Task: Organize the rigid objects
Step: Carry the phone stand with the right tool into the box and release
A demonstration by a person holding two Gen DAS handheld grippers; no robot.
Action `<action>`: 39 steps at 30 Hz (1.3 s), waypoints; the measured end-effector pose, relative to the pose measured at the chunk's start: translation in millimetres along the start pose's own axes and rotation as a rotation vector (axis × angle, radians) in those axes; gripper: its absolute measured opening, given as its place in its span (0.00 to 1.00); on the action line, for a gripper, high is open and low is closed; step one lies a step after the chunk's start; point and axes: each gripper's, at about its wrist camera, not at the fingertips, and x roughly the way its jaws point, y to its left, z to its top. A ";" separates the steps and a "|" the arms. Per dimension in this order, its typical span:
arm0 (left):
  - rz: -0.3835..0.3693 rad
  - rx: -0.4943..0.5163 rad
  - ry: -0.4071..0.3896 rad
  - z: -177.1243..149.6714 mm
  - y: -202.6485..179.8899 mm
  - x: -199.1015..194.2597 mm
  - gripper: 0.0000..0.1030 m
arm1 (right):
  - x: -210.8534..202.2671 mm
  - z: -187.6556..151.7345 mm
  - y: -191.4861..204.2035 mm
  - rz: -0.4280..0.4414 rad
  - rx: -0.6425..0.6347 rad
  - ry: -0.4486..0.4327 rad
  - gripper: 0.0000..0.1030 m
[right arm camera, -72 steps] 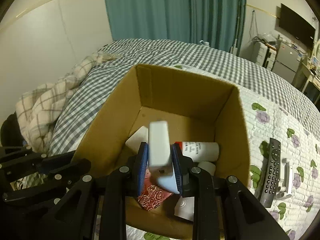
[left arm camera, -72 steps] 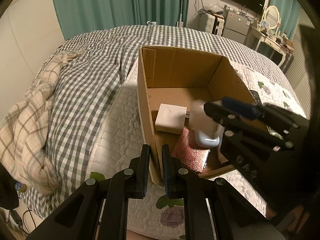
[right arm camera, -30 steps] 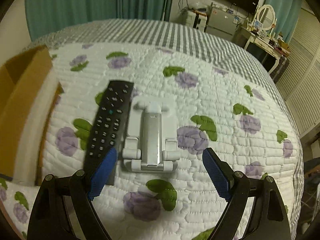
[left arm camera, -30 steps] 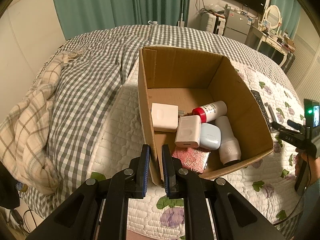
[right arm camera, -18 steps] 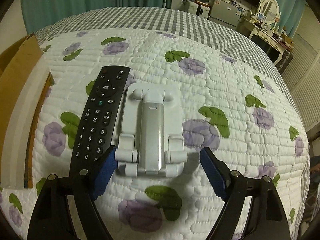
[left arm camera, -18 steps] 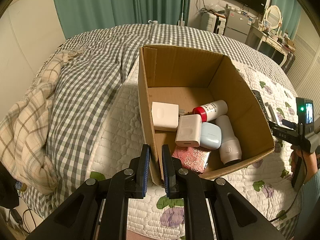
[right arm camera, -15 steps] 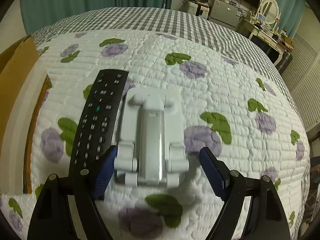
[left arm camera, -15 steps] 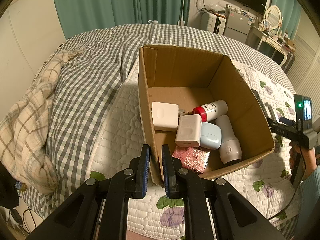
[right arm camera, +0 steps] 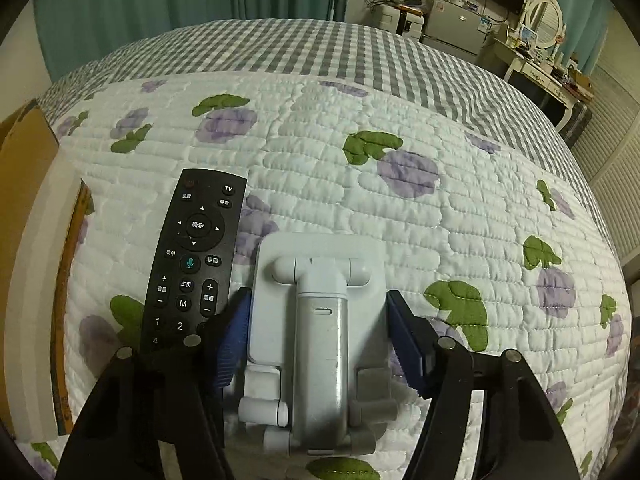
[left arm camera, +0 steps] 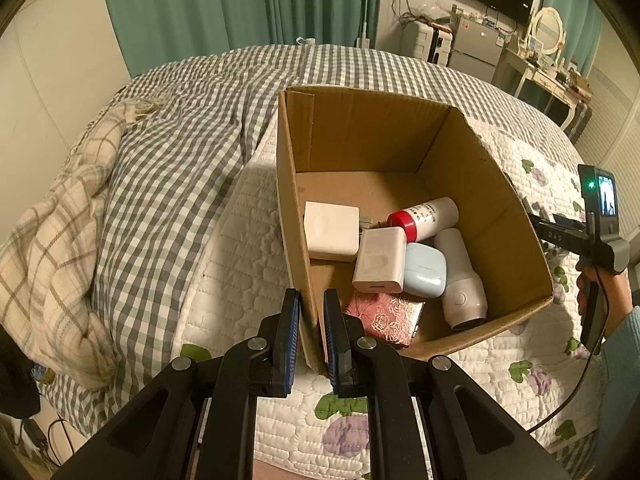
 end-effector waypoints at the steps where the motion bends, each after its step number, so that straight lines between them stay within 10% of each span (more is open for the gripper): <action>1: -0.001 0.001 0.000 -0.2 0.0 0.4 0.11 | -1.2 -0.9 -0.5 0.000 0.003 -0.003 0.63; 20: -0.008 -0.001 0.001 0.8 2.7 1.0 0.11 | -106.8 4.7 -16.1 -0.041 -0.013 -0.170 0.63; 31: -0.009 -0.001 0.001 0.9 2.7 1.0 0.11 | -206.0 52.6 93.8 0.137 -0.176 -0.378 0.63; 39: -0.028 -0.010 0.000 0.1 5.5 -0.5 0.11 | -195.6 60.2 183.1 0.269 -0.243 -0.362 0.63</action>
